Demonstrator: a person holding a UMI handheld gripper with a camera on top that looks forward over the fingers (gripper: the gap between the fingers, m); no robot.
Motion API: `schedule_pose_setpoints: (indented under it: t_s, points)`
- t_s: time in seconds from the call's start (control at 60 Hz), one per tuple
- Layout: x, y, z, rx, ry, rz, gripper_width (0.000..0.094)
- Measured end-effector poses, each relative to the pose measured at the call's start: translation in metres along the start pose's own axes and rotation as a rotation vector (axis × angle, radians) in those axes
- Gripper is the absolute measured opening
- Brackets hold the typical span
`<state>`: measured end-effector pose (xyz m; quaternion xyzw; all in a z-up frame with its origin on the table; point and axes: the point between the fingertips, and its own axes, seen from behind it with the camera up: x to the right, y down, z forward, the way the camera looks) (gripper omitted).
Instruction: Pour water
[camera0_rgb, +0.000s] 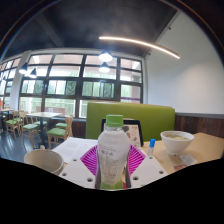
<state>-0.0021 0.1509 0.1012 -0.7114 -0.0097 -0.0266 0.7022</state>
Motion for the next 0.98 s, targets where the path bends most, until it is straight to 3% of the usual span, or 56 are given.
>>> schedule_pose_setpoints:
  t_s: [0.117,0.183,0.283,0.383,0.417,0.683,0.983]
  points:
    - [0.004,-0.001,0.007,-0.017,0.009,0.024,0.0333]
    - [0.008,-0.002,0.006,-0.026,0.011,0.014,0.0383]
    - [0.011,-0.002,0.002,-0.062,-0.005,0.013,0.0514]
    - [0.006,-0.005,-0.025,-0.126,-0.052,0.007,0.0789]
    - [0.01,-0.013,-0.041,-0.132,-0.071,0.007,0.0837]
    - [0.017,-0.044,-0.186,-0.122,-0.107,-0.031,0.082]
    - [0.021,-0.043,-0.326,-0.119,-0.191,0.014,0.0818]
